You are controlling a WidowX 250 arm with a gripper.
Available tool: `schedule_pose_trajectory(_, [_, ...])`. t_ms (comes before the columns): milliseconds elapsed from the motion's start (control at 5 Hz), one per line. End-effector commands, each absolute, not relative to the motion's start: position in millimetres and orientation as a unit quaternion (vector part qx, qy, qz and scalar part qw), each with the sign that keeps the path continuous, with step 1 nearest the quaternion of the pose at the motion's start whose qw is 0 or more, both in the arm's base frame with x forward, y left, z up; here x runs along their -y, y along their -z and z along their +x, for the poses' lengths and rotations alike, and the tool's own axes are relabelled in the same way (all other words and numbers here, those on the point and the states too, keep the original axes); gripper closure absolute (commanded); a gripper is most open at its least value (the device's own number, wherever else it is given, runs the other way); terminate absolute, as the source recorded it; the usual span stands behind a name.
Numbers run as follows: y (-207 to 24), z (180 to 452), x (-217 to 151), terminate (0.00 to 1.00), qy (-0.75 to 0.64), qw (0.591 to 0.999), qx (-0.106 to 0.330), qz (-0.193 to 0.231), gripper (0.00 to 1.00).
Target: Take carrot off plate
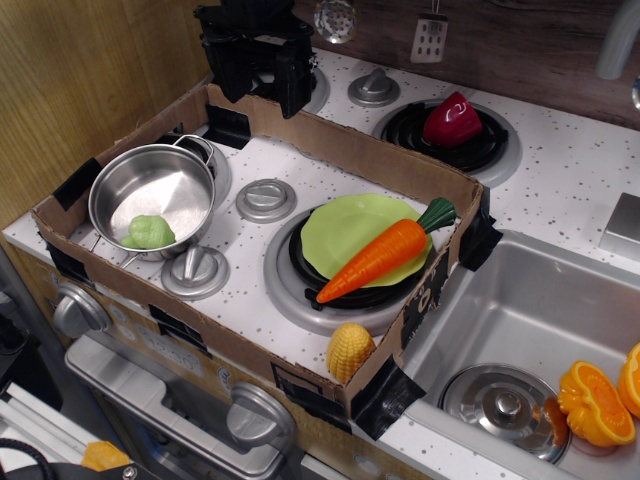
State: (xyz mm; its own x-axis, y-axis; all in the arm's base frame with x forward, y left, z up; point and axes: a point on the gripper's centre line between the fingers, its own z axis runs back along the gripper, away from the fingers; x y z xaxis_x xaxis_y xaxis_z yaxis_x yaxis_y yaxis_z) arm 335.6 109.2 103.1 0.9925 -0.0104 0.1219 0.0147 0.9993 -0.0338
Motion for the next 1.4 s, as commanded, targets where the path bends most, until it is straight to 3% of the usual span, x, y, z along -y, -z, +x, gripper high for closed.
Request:
schedule_pose_trajectory(0, [-103.1,335.6,-109.2,0.00,0.006,0.998,0.061,-0.017,0.00])
schedule_pose_trajectory(200, [-119.2,336.6,-93.8,0.00,0.036,0.996,0.073,0.026,0.00])
schedule_pose_trajectory(600, [-139.7,331.8,-58.5,0.00,0.146,0.980,0.119,0.061,0.00])
schedule_pose_trajectory(800, [-134.0,325.5,-38.1,0.00,0.186,0.974,0.125,0.034,0.00])
schedule_pose_trajectory(1200, [-113.9,317.1,-2.2,0.00,0.197,0.970,0.137,0.040,0.00])
